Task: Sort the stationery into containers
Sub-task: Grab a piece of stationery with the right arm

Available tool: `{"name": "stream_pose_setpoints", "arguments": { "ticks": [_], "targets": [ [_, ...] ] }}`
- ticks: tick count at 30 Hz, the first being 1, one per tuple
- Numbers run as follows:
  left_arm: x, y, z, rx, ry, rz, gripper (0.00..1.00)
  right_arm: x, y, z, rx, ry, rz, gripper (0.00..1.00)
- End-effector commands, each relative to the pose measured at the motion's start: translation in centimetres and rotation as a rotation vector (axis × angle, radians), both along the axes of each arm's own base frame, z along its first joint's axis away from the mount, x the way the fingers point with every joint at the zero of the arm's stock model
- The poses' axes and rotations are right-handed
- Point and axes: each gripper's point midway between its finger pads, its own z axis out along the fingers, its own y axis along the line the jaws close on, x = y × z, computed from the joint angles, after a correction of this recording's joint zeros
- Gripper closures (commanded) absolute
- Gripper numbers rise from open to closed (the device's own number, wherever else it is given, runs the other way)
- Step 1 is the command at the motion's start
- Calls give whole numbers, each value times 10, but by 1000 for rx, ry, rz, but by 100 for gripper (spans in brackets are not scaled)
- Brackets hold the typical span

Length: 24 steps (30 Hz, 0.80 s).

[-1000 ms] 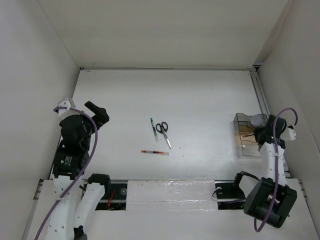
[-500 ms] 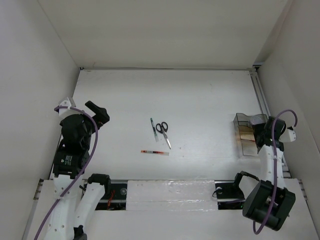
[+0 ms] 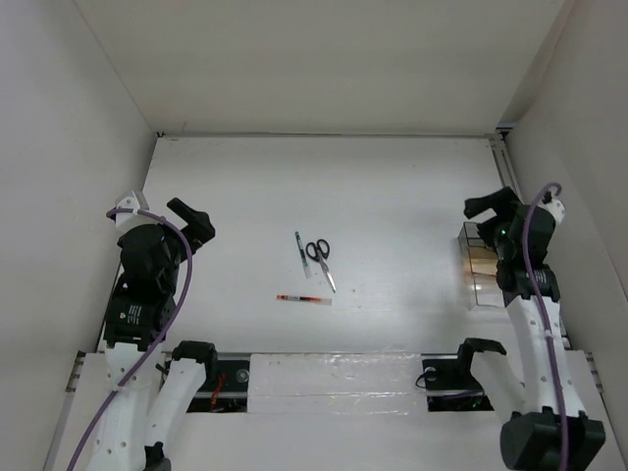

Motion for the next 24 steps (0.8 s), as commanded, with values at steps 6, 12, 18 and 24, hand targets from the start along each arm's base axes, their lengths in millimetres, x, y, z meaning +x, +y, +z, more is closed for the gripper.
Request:
{"name": "stream_pose_setpoints", "arguments": {
  "ticks": [6, 12, 18, 24],
  "targets": [
    [6, 2, 2, -5, -15, 19, 0, 50, 176, 37, -306, 37, 568, 6],
    [6, 6, 3, -7, -18, 42, 0, 45, 324, -10, -428, 127, 909, 15],
    [5, 7, 1, -2, -9, 51, 0, 53, 399, -59, -604, 226, 1072, 17],
    [5, 7, 1, -2, -9, 51, 0, 75, 425, -102, -721, 313, 1058, 18]
  ]
}}
